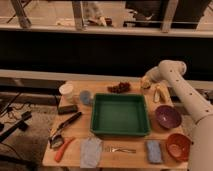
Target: Place apple in metal cup
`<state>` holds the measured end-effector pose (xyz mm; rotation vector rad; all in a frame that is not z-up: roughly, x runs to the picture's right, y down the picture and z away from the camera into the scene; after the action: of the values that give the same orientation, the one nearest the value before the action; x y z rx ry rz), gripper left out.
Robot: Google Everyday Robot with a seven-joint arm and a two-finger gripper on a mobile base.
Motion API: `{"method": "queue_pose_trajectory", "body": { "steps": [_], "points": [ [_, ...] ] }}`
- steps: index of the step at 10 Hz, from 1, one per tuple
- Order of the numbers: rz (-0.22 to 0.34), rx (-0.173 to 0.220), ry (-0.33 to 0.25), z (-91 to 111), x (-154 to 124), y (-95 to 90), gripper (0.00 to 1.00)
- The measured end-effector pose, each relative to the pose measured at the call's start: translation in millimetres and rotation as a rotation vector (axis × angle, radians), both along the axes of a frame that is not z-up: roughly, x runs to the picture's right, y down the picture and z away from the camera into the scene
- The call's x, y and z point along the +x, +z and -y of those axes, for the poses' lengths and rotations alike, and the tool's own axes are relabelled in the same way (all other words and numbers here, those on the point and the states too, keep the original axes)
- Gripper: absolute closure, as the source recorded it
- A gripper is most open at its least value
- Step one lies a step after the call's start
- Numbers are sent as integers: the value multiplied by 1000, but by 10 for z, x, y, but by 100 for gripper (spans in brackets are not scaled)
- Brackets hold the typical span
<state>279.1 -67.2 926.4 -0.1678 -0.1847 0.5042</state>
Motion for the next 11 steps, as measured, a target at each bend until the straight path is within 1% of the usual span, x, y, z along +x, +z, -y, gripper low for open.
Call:
{"method": "queue_pose_trajectory", "body": {
  "steps": [4,11],
  "points": [
    [0,-4,-9,-29,-22,56,68],
    [-9,-12,14,-33,75,120,68]
  ]
}}
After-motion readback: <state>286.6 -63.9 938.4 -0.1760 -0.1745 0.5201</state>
